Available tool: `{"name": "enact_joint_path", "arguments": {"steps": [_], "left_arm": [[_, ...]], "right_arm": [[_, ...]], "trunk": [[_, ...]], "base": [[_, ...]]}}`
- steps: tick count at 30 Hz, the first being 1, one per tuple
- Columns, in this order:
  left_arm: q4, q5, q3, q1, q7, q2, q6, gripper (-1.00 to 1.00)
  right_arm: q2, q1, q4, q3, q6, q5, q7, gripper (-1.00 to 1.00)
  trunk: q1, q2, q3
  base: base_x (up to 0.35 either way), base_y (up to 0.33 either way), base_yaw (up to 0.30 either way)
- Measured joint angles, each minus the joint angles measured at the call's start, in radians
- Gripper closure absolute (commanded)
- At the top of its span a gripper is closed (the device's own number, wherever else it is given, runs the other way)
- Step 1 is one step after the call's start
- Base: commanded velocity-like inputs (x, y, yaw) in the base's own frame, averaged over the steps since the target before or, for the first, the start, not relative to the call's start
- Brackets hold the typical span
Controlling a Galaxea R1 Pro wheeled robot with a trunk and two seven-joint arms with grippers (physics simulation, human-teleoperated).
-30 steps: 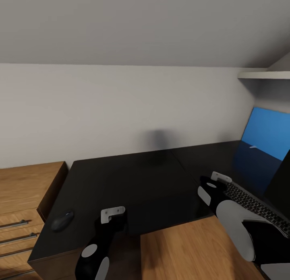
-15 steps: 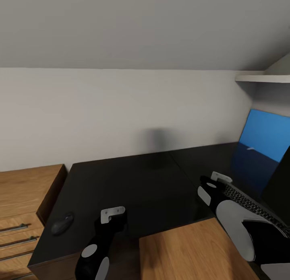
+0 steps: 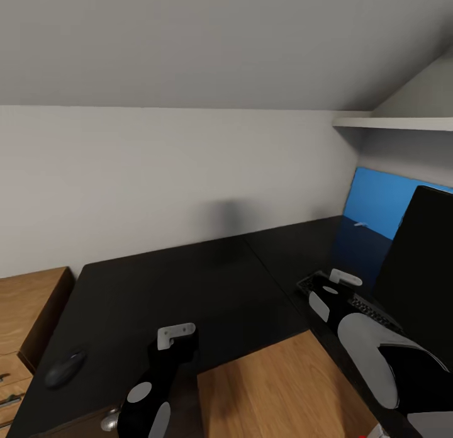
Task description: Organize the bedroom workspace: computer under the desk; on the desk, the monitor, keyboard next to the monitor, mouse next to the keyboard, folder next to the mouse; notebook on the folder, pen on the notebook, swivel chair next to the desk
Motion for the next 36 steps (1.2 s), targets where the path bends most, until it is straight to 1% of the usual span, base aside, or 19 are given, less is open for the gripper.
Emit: {"name": "enact_joint_path", "arguments": {"steps": [3, 7, 16, 36], "left_arm": [[0.000, 0.000, 0.000, 0.000, 0.000, 0.000, 0.000, -1.00], [0.000, 0.001, 0.000, 0.000, 0.000, 0.000, 0.000, -1.00], [0.000, 0.001, 0.000, 0.000, 0.000, 0.000, 0.000, -1.00], [-0.008, 0.001, -0.001, 0.000, 0.001, -0.001, 0.000, -1.00]], "right_arm": [[0.000, 0.000, 0.000, 0.000, 0.001, 0.000, 0.000, -1.00], [0.001, 0.000, 0.001, 0.001, 0.001, -0.001, 0.000, -1.00], [0.008, 0.000, 0.003, 0.001, 0.002, 0.000, 0.001, -1.00], [0.008, 0.000, -0.002, 0.000, 0.001, 0.000, -0.002, -1.00]], "trunk": [[0.000, 0.000, 0.000], [0.000, 0.000, 0.000], [0.000, 0.000, 0.000], [0.000, 0.000, 0.000]], "base": [[0.000, 0.000, -0.210], [0.000, 0.000, -0.072], [0.000, 0.000, -0.008], [0.000, 0.000, 0.000]]}}
